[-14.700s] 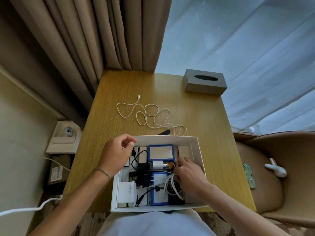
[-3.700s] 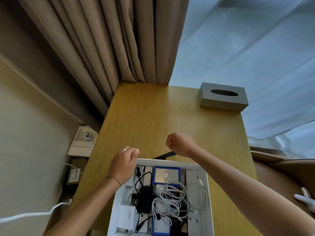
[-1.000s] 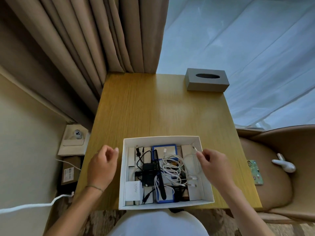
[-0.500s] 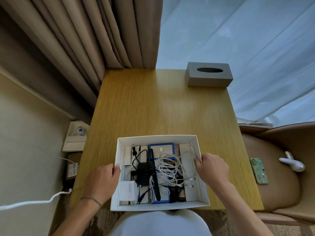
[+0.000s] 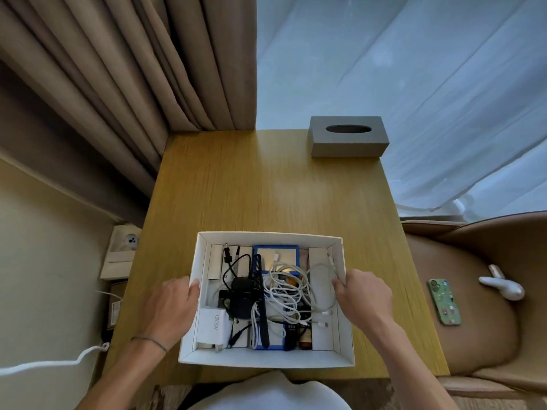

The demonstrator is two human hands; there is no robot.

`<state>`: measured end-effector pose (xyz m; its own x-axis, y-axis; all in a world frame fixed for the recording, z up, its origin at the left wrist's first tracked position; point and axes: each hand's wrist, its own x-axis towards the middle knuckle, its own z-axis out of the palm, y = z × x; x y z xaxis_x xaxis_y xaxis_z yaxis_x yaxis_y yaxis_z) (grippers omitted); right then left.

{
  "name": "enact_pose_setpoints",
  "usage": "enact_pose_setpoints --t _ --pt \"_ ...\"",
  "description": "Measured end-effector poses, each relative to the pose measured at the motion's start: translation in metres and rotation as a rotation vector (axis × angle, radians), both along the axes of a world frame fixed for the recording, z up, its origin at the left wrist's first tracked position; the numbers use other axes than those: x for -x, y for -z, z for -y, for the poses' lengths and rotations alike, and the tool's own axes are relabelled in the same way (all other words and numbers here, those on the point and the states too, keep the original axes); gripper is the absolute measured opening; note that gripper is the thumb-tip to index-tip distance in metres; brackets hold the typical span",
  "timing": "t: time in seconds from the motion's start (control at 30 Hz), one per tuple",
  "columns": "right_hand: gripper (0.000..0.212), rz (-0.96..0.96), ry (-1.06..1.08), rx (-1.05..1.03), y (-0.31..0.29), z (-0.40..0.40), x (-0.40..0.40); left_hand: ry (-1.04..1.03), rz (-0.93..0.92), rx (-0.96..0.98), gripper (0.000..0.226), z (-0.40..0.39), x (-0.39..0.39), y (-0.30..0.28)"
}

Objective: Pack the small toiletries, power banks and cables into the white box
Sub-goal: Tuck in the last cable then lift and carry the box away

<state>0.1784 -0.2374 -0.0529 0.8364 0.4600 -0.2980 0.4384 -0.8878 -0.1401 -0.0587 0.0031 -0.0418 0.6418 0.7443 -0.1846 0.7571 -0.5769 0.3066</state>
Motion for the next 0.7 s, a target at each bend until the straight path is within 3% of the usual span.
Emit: enact_pose_setpoints --t 0.33,0.7 --pt "0.045 0.105 0.353 -0.039 -0.035 0.022 0.049 0.344 0.142 -0.047 0.052 -0.035 -0.024 -0.014" --pt "0.036 0.097 0.839 -0.068 -0.057 0.085 0.190 0.731 0.218 0.056 0.050 -0.008 -0.034 -0.021"
